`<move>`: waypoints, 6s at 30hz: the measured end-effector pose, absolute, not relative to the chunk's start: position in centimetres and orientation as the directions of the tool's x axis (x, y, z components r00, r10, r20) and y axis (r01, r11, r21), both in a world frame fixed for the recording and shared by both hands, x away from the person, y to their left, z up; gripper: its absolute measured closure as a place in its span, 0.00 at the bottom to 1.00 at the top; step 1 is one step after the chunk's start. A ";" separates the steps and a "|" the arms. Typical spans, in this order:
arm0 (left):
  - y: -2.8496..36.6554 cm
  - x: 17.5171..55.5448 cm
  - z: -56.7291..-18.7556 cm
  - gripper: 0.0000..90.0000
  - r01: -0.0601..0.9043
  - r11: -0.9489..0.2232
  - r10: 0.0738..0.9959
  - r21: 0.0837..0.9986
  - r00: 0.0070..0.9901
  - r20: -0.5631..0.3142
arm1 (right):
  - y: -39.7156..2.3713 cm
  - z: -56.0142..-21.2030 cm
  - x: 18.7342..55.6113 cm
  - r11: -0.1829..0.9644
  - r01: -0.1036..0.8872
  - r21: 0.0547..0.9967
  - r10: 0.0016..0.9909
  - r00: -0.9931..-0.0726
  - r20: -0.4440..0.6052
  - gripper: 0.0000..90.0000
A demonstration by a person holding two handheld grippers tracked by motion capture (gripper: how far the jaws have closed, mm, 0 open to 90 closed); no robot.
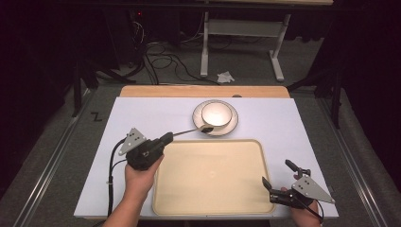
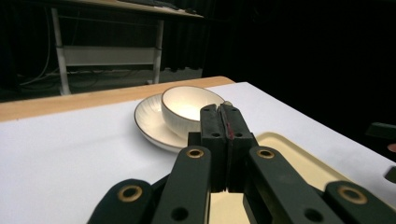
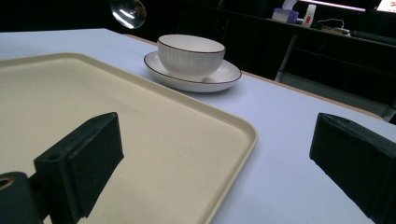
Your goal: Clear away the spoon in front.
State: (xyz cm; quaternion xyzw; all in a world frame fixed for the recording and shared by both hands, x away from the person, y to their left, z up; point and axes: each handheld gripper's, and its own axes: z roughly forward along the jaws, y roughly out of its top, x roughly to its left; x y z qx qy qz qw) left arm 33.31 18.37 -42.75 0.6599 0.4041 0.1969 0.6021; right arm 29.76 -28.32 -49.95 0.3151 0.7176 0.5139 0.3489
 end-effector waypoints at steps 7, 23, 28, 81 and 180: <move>19.3 30.9 -44.3 1.00 0.312 0.039 0.753 0.949 0.615 -0.233 | -28.3 -49.9 29.7 0.275 0.097 0.956 0.812 -0.556 -0.177 0.04; 19.2 28.0 -48.1 1.00 0.392 0.059 0.659 0.918 0.675 -0.331 | -28.6 -50.0 30.0 0.271 0.109 0.956 0.822 -0.542 -0.171 0.01; 19.1 28.4 -48.8 1.00 0.460 0.088 0.607 0.884 0.679 -0.413 | -28.6 -50.1 29.9 0.270 0.114 0.956 0.824 -0.541 -0.168 0.01; 20.2 31.1 -52.6 0.75 0.703 0.175 0.599 0.690 0.480 -0.641 | -28.4 -50.0 29.9 0.272 0.110 0.956 0.815 -0.554 -0.168 0.02; 11.5 35.3 -50.5 1.00 0.619 -0.359 0.825 0.698 0.560 -0.072 | -28.4 -49.9 29.8 0.270 0.092 0.958 0.809 -0.561 -0.174 0.02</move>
